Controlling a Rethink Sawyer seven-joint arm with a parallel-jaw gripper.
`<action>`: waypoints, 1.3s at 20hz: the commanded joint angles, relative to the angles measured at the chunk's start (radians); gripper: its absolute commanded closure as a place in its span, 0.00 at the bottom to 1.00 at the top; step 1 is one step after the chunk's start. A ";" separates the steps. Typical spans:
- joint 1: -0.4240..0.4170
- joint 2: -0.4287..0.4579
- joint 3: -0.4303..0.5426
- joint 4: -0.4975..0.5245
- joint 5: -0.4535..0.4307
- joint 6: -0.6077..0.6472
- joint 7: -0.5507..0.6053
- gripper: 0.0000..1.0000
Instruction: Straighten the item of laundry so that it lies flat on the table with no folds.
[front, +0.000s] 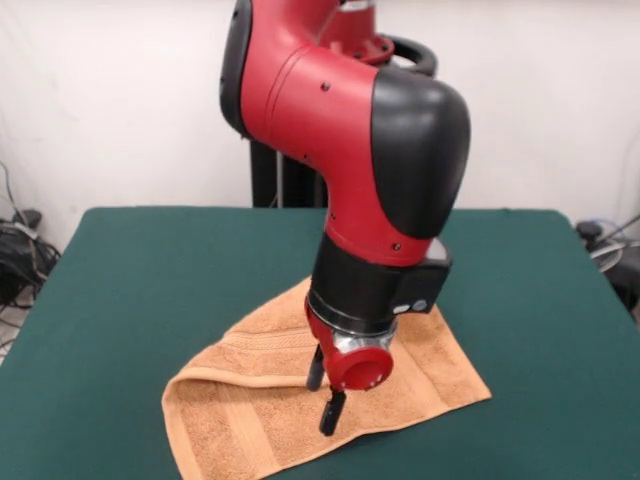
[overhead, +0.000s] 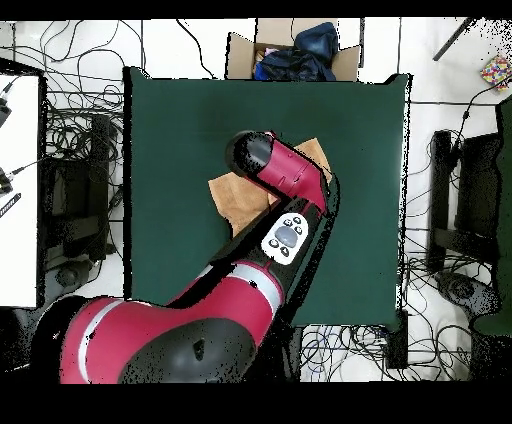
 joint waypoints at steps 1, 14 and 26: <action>0.022 -0.033 0.074 0.085 0.040 0.115 0.270 0.00; 0.039 -0.078 0.088 0.138 0.031 0.116 0.269 0.00; 0.071 -0.064 0.087 0.132 0.046 0.135 0.311 0.00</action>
